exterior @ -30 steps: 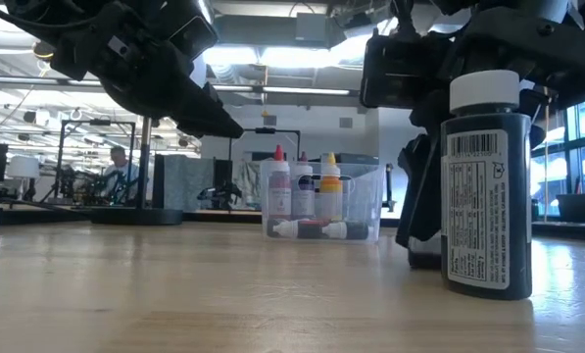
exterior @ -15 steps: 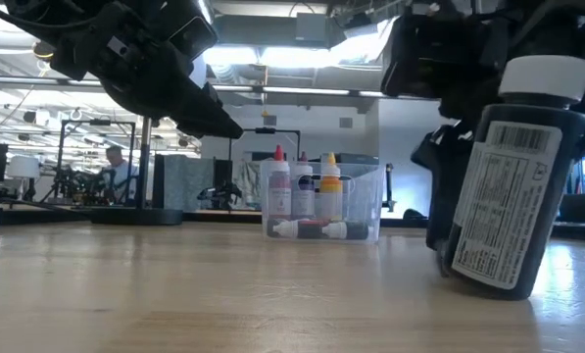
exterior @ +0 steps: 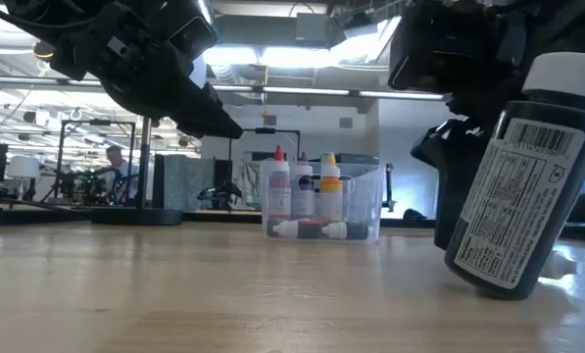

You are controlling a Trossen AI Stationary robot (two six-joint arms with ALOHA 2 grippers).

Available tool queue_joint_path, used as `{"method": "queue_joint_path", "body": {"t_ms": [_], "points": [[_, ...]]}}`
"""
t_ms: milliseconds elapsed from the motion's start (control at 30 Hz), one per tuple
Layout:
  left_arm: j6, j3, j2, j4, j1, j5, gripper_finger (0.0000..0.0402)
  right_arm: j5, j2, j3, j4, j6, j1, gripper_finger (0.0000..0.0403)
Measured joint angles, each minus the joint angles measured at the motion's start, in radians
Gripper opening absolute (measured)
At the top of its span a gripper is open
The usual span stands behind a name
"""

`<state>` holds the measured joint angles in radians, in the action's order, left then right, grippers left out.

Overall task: Pick & Place food coloring
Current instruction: Put the small purple food coloring bottle in the transparent bin

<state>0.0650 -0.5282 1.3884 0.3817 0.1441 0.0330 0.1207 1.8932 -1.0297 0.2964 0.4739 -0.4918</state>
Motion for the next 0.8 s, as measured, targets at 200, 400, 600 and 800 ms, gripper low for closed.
{"method": "queue_joint_path", "body": {"t_ms": [200,400,600,800], "points": [[0.000,0.000,0.001,0.000,0.000,0.000,0.0171,0.082,-0.042,-0.007,0.205,-0.066,0.005,0.0168],[0.000,0.000,0.001,0.001,0.000,0.000,0.0171,0.116,-0.073,-0.028,0.359,-0.187,0.003,0.0167],[0.000,0.000,0.001,0.001,-0.003,-0.018,0.0171,0.164,-0.073,-0.028,0.443,-0.153,0.013,0.0167],[0.000,0.000,0.001,0.001,-0.004,-0.018,0.0171,0.170,-0.076,-0.029,0.441,-0.111,0.010,0.0167]]}}
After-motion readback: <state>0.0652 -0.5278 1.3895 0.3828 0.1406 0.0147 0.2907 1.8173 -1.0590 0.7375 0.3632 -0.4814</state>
